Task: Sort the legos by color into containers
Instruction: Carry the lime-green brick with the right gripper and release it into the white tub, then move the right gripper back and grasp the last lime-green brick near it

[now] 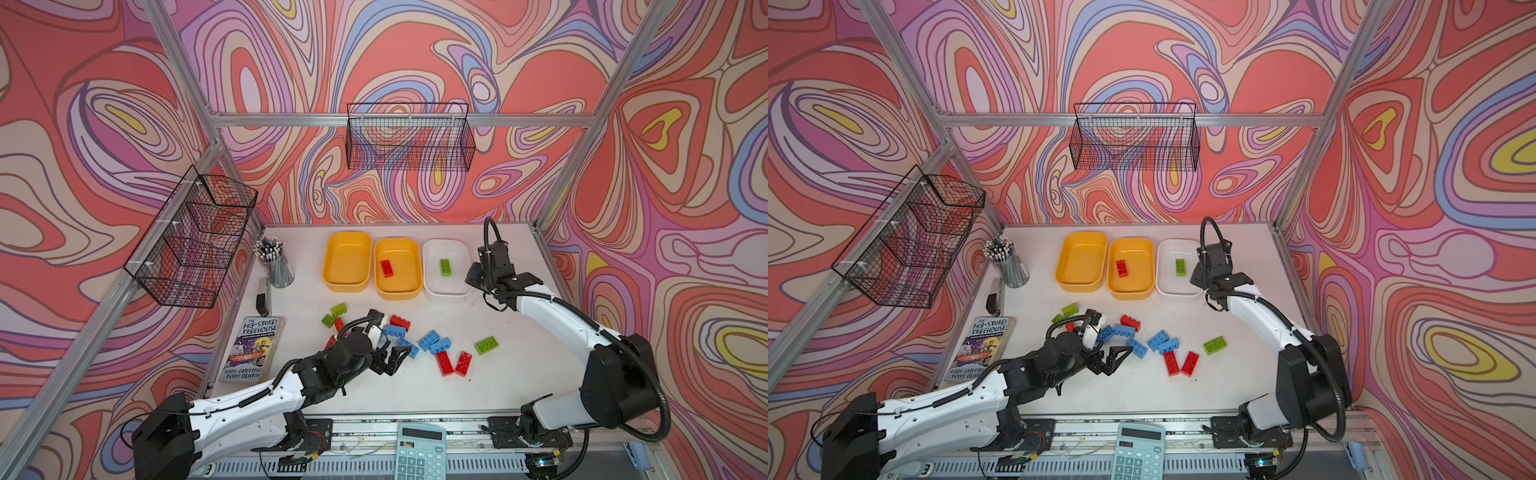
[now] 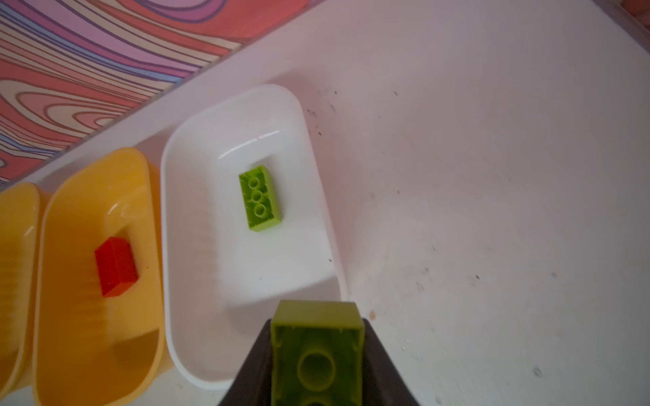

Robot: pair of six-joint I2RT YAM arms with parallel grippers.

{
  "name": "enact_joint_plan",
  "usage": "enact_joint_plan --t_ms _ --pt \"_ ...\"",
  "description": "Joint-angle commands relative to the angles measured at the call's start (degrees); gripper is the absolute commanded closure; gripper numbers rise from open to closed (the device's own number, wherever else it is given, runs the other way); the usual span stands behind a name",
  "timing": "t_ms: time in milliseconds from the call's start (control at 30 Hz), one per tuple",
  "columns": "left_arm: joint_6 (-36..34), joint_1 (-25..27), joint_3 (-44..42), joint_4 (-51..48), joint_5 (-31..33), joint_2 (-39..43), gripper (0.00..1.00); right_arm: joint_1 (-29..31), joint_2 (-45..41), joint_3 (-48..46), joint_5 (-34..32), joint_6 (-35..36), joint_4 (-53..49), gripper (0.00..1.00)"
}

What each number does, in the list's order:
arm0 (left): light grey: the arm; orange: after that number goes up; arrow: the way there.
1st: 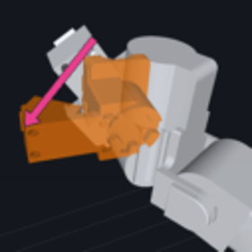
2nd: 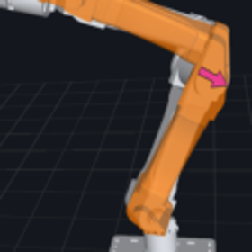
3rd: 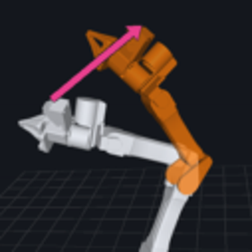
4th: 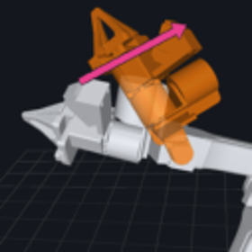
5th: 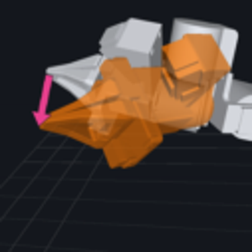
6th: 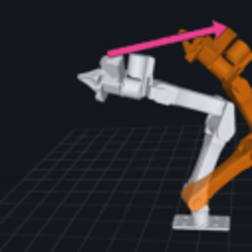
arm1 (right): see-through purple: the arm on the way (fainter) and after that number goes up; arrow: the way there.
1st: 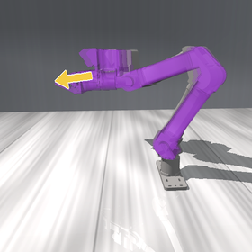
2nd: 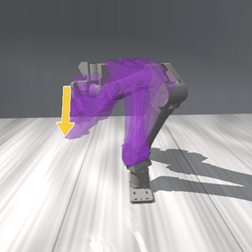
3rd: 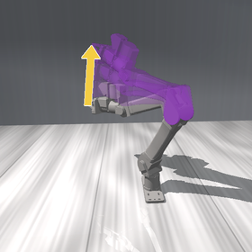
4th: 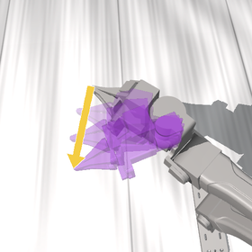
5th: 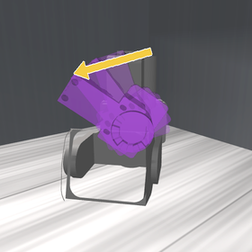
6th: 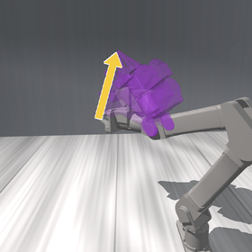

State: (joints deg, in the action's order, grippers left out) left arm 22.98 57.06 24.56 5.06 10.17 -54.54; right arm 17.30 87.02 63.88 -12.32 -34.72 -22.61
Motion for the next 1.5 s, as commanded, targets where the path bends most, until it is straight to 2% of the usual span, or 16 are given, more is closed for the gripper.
enact_joint_plan --t_ms 0,233,433,600,667,800,967,1067,1233,1467 --pt "-0.7 0.2 2.5 -3.2 2.1 0.0 0.00 -0.1 7.9 5.2 3.5 2.8 1.5 0.69" --pt "-0.1 0.2 3.9 -7.7 5.6 1.8 0.00 0.0 23.9 16.8 9.9 3.5 4.1 0.68" --pt "-0.4 0.2 4.5 -9.3 7.3 1.8 0.00 0.6 29.7 21.2 13.1 3.1 5.6 0.63" --pt "-1.2 0.2 7.1 -9.0 7.1 -0.1 0.00 1.1 28.6 21.2 13.1 3.6 4.9 0.40" --pt "-1.3 0.2 7.4 -8.6 6.5 -0.7 0.00 1.2 26.4 20.0 12.2 3.9 4.3 0.35" --pt "-1.2 0.2 7.0 -7.0 4.9 -1.3 0.00 1.2 19.7 15.2 8.8 4.7 1.1 0.34" --pt "-1.1 0.2 5.6 -3.3 2.0 -1.5 0.00 1.2 4.2 1.2 1.6 3.0 -3.4 0.31" --pt "-1.1 0.2 3.0 -0.4 -0.1 -2.2 0.00 1.2 -5.4 -8.2 -1.0 -0.8 -7.1 0.28" --pt "-1.1 0.3 1.8 5.1 -3.5 -4.8 0.00 1.5 -19.9 -20.4 -1.3 -9.3 -13.3 0.26" --pt "0.4 0.3 0.2 9.3 -7.0 -6.4 0.00 1.5 -29.9 -28.5 0.7 -16.8 -18.9 0.24"
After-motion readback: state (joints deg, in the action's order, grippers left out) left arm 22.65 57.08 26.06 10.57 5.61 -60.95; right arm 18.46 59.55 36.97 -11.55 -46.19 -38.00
